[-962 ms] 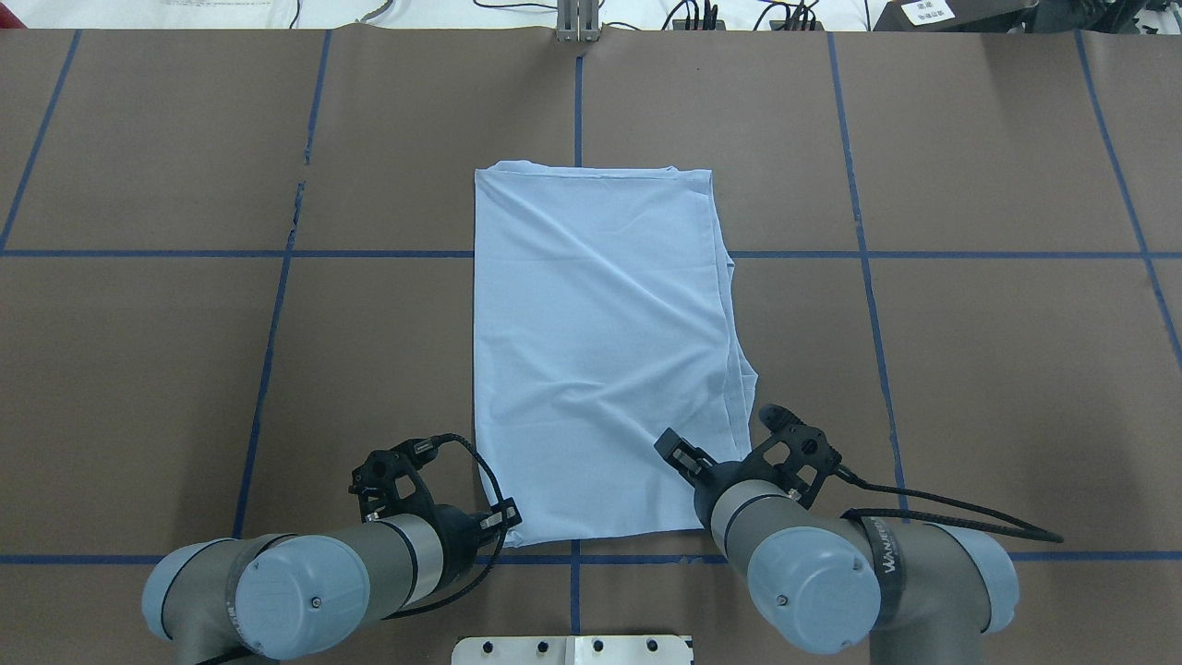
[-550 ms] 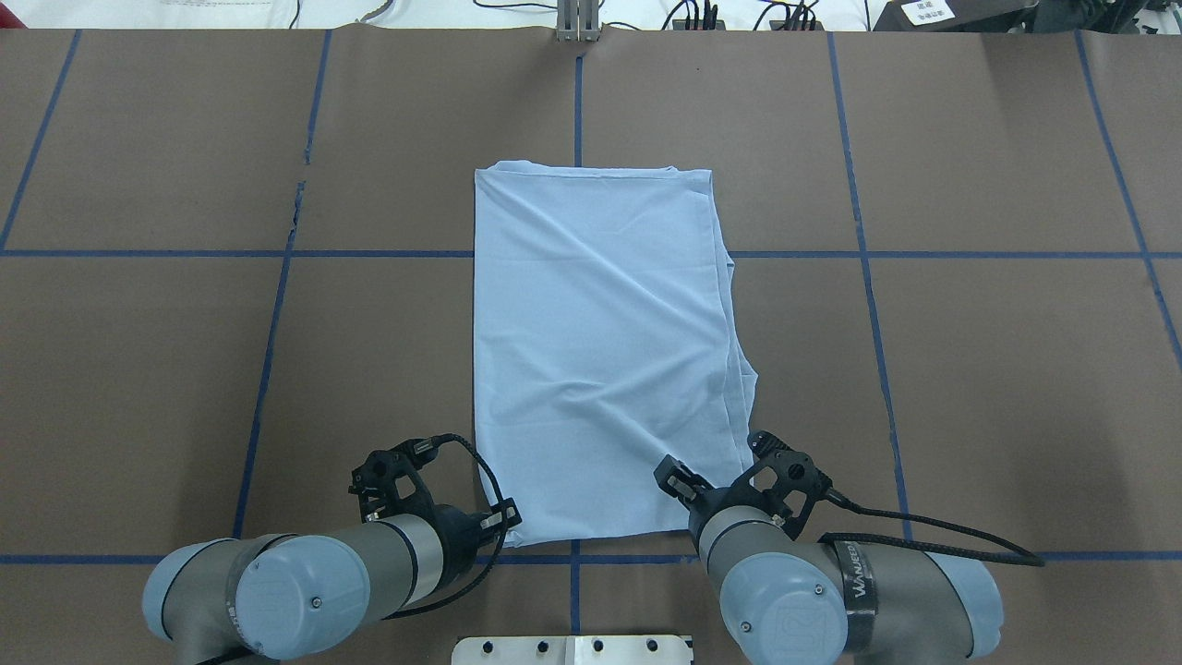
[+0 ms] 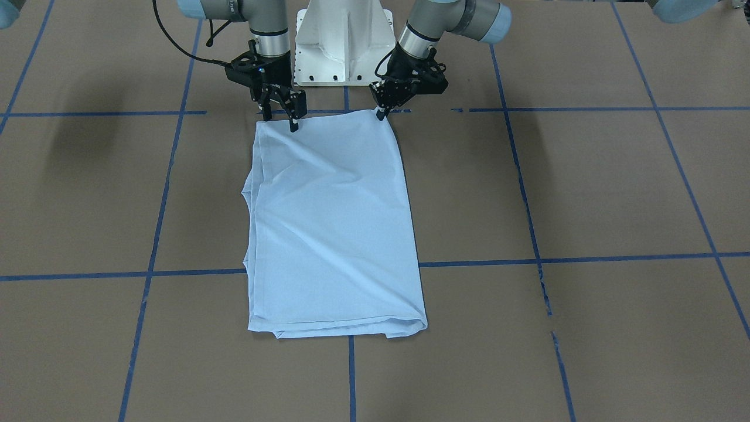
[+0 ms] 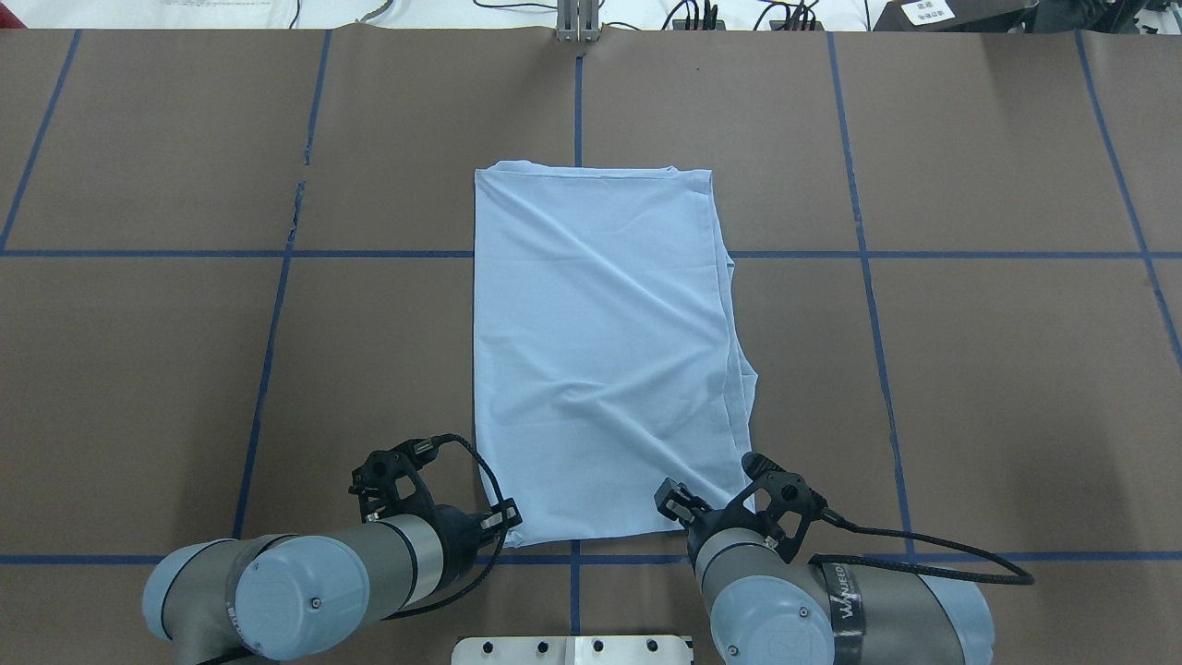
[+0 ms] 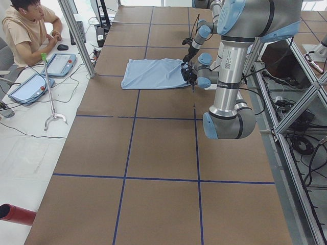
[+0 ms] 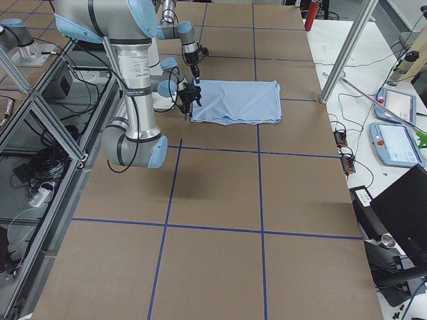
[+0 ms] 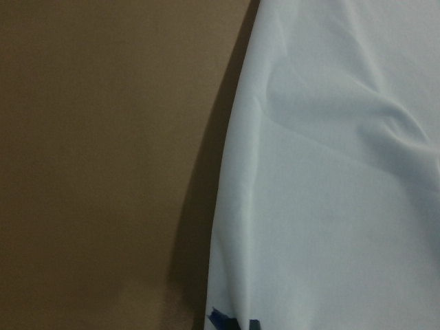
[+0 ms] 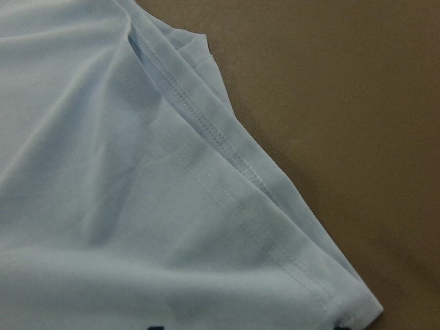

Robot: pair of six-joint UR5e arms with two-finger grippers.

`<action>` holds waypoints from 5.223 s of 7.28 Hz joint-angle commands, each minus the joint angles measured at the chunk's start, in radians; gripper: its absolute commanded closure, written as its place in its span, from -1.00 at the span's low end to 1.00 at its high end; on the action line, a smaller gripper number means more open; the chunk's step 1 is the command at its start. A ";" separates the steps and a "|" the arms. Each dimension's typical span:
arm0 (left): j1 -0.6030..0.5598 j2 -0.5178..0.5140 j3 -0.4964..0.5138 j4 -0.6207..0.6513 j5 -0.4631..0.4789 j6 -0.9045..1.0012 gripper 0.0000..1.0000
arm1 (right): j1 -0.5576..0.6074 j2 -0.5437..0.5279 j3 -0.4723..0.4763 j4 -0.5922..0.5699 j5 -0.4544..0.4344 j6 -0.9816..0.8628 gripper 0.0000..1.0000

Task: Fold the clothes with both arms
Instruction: 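Position both grippers at the shirt's near corners, then grasp the shirt's near edge with both grippers, then lift the near edge with both grippers and fold it away from the robot, then carry the folded edge with both grippers toward the far edge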

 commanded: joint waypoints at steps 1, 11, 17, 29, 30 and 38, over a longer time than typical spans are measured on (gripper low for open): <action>0.000 0.000 0.000 -0.001 -0.002 0.000 1.00 | -0.003 0.000 -0.006 0.001 -0.006 0.002 -0.72; 0.000 0.002 -0.003 -0.002 -0.002 0.000 1.00 | 0.002 0.041 -0.038 0.003 -0.022 0.003 0.22; -0.009 0.021 -0.123 0.024 -0.014 0.023 1.00 | 0.017 0.040 0.041 0.000 -0.034 0.061 1.00; -0.205 -0.095 -0.290 0.463 -0.118 0.271 1.00 | 0.167 0.205 0.107 -0.222 0.015 -0.044 1.00; -0.231 -0.100 -0.243 0.435 -0.118 0.284 1.00 | 0.198 0.212 0.036 -0.153 0.017 -0.075 1.00; -0.339 -0.192 0.198 0.168 -0.117 0.361 1.00 | 0.287 0.319 -0.291 0.000 0.037 -0.161 0.97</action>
